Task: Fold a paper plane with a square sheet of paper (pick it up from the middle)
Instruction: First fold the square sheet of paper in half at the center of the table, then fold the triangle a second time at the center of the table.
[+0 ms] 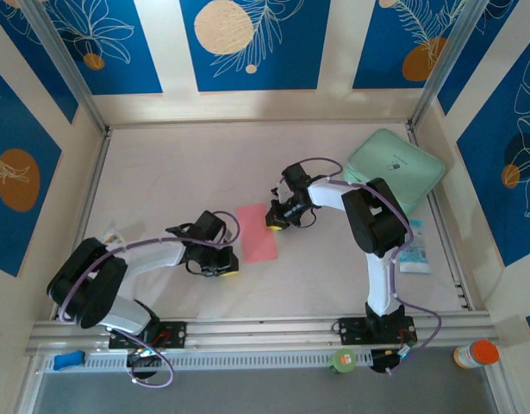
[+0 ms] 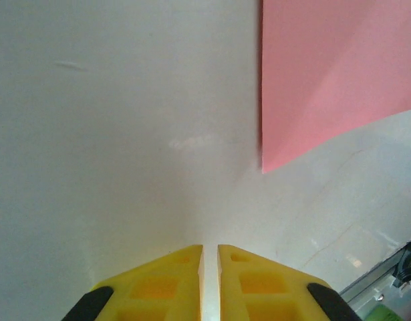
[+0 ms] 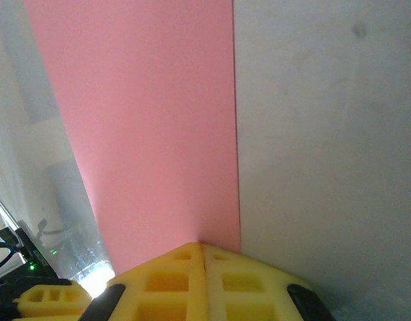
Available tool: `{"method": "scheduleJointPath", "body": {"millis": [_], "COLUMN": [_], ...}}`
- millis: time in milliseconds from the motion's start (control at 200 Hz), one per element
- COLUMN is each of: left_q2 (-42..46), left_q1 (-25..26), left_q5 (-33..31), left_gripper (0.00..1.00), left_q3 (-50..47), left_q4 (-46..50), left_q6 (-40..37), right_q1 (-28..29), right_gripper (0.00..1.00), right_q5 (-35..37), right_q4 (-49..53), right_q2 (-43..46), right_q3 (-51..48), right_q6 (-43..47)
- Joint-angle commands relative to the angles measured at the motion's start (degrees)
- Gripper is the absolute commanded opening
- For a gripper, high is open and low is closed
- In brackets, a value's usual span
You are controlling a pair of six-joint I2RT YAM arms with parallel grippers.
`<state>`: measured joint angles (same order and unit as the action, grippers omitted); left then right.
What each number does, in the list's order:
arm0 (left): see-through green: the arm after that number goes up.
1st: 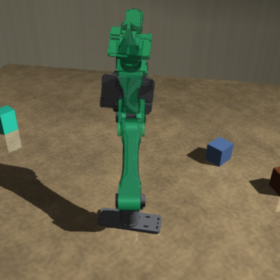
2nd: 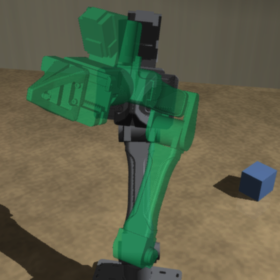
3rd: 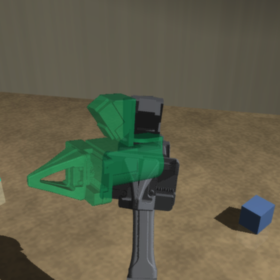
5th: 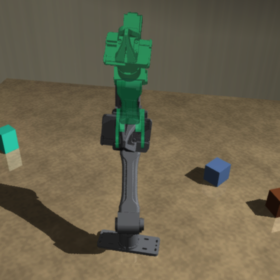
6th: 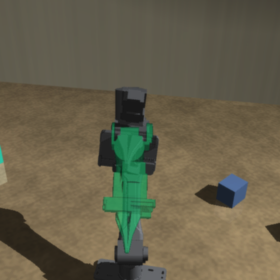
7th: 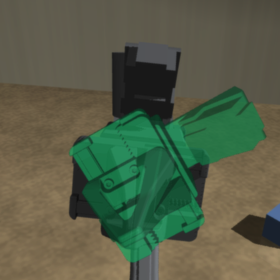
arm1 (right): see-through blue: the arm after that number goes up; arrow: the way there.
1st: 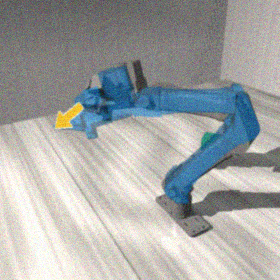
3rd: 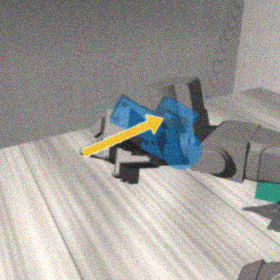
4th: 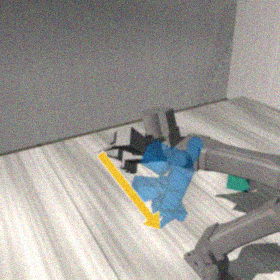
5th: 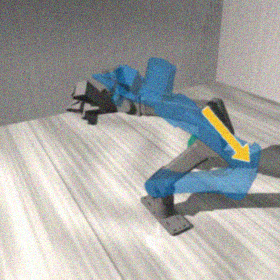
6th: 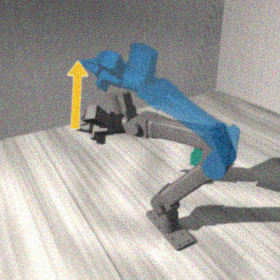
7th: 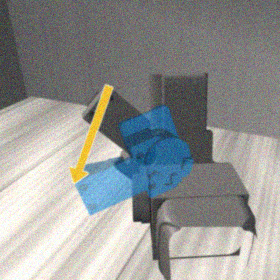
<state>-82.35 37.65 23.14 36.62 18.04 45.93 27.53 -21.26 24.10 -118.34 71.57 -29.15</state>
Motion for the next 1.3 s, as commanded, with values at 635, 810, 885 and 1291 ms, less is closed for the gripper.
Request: {"method": "scheduleJointPath", "body": {"millis": [635, 810, 885, 1291], "left_q2": [-15.2, -16.6, -17.8, -24.2], "left_q1": [-7.1, -7.2, -7.3, -7.9], "left_q5": [-2.8, -1.5, 0.4, 0.3], "left_gripper": [0.18, 0.21, 0.23, 0.24], "left_q3": [19.9, 18.0, 18.2, 20.4], "left_q4": [-13.3, -17.3, -19.5, -21.3], "left_q6": [7.0, 8.3, 8.7, 9.0], "right_q1": [0.8, 0.2, -0.2, -1.6], "right_gripper": [0.08, 0.22, 0.28, 0.47], "right_q5": [10.9, 6.0, 7.0, 4.9], "right_q4": [7.5, 4.0, 3.2, 0.6], "right_q2": [0.4, 9.2, 12.8, 25.4], "right_q3": [4.6, 2.7, 0.0, -16.8], "right_q6": [-3.8, -5.3, -7.1, -19.7]}}
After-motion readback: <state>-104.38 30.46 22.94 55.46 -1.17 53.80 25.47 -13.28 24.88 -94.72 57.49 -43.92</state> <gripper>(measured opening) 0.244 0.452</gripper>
